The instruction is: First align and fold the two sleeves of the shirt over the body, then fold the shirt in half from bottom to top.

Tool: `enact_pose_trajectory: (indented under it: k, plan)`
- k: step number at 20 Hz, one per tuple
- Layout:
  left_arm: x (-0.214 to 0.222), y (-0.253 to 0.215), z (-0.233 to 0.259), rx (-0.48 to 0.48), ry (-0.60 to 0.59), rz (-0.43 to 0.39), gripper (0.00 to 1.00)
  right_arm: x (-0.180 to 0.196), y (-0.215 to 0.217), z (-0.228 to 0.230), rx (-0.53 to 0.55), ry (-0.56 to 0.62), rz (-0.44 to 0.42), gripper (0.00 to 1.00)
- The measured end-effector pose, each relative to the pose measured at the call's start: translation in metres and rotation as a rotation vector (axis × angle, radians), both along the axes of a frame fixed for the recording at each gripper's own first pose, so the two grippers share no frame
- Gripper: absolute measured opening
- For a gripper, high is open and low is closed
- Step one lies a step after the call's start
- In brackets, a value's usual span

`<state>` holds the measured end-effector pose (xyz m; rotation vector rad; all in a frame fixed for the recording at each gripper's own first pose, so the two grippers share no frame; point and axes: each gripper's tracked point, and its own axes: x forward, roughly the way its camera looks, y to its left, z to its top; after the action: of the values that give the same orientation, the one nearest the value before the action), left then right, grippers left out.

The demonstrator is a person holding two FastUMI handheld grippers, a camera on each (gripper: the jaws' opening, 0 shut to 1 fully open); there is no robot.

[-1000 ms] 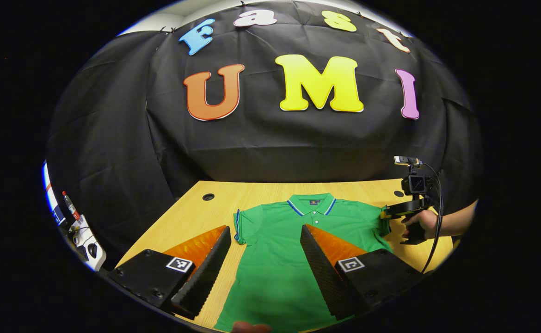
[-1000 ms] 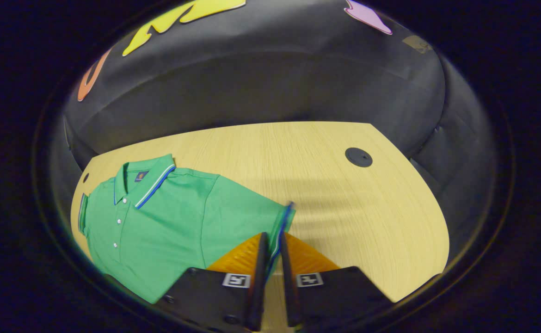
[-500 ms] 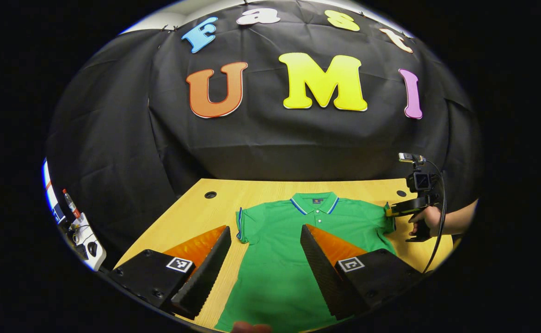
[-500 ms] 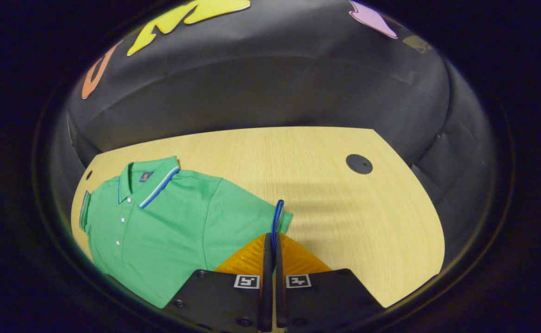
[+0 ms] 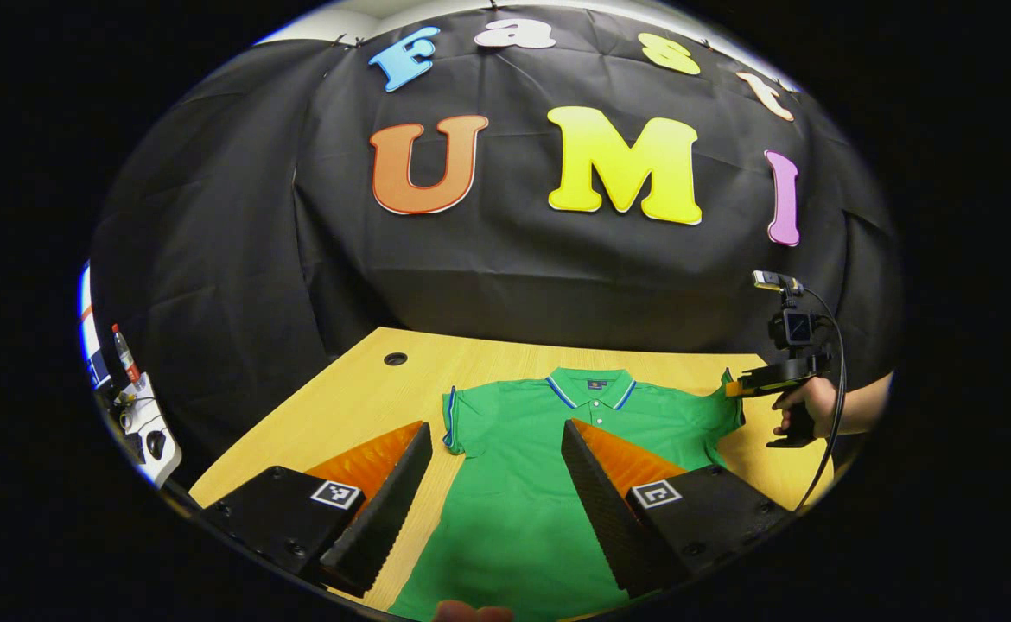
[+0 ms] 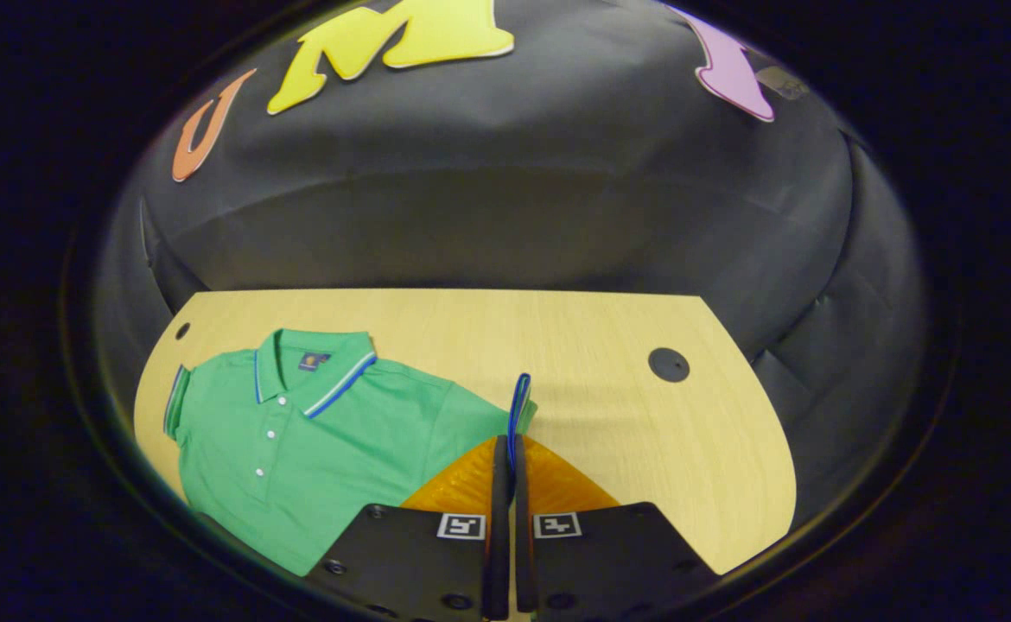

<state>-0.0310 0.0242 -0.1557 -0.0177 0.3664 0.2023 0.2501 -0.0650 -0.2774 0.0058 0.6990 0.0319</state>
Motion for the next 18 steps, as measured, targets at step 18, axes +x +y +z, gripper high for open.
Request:
enact_pose_trajectory:
  k: [18]
  plan:
    - [-0.055, 0.066, 0.011, -0.060, -0.043, 0.124, 0.98, -0.009, 0.129, 0.032, 0.004, -0.018, 0.169, 0.06]
